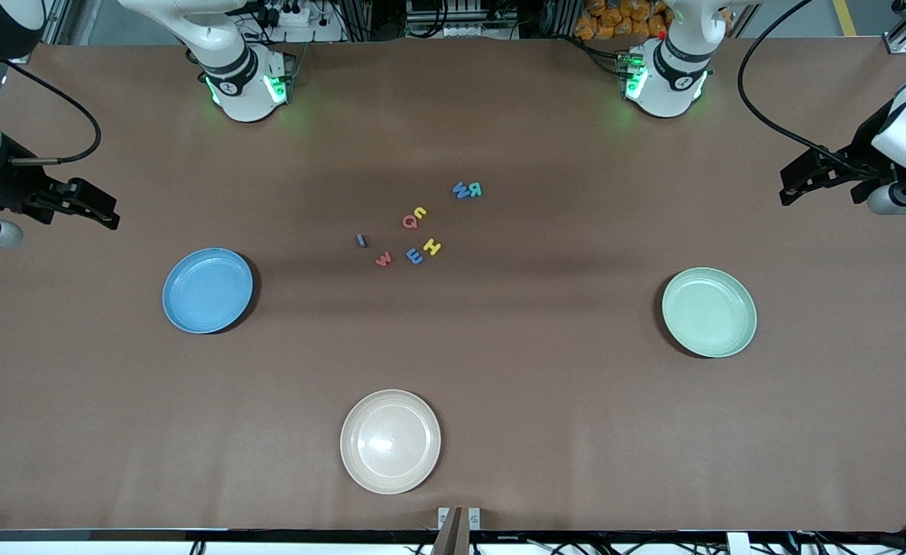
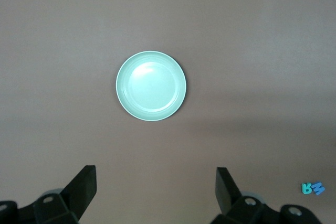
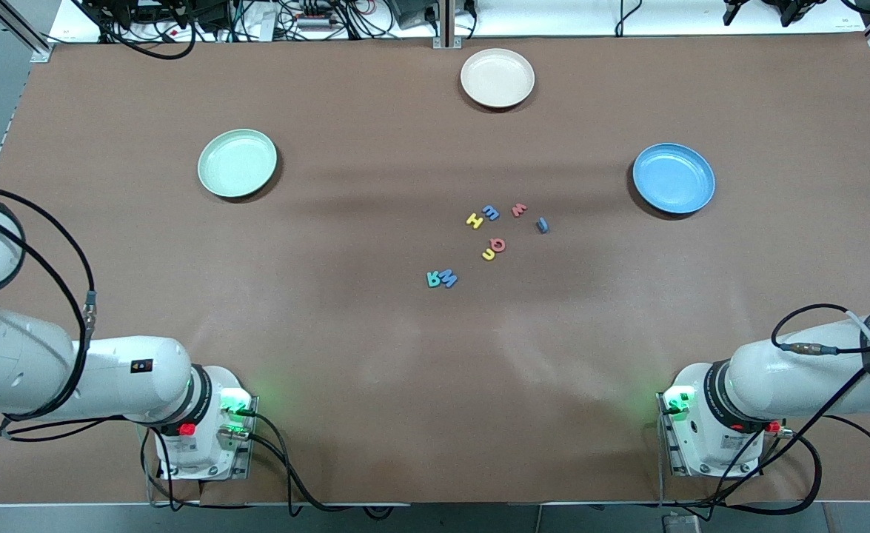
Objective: Sort upper and lower case letters into plates
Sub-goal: 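Move both grippers from rest toward the foam letters in the middle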
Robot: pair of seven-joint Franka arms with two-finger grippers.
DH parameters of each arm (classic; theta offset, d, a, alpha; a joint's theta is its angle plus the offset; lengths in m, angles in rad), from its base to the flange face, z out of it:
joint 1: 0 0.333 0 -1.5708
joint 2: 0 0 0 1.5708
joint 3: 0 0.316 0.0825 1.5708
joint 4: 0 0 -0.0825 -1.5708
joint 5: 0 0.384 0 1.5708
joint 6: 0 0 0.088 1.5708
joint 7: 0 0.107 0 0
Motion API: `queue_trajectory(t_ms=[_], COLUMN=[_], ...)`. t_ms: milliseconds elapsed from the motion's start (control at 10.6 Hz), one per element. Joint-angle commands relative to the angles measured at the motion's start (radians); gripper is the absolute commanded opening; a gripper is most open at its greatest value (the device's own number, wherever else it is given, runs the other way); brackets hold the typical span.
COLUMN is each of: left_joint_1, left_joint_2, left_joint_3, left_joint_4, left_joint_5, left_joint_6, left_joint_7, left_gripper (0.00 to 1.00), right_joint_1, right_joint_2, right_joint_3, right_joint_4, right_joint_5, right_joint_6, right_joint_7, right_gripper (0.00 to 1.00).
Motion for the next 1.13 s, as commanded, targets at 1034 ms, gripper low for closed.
queue_trajectory(t_ms=[1034], left_joint_1=[-0.112], left_joint_2=[0.097], left_joint_3=[-0.361], left_joint_4=[-0.229], left_joint_5=[0.020], left_joint_6=[0.291], left_joint_7=[-0.220], left_gripper=[1.00], right_joint_1=[0.192], right_joint_2=[0.086], right_joint_3=[0.013], right_joint_4=[-0.101], right_joint_5=[0.117], right_joint_6=[0.059], right_joint_7=[-0.015], right_gripper=[1.00])
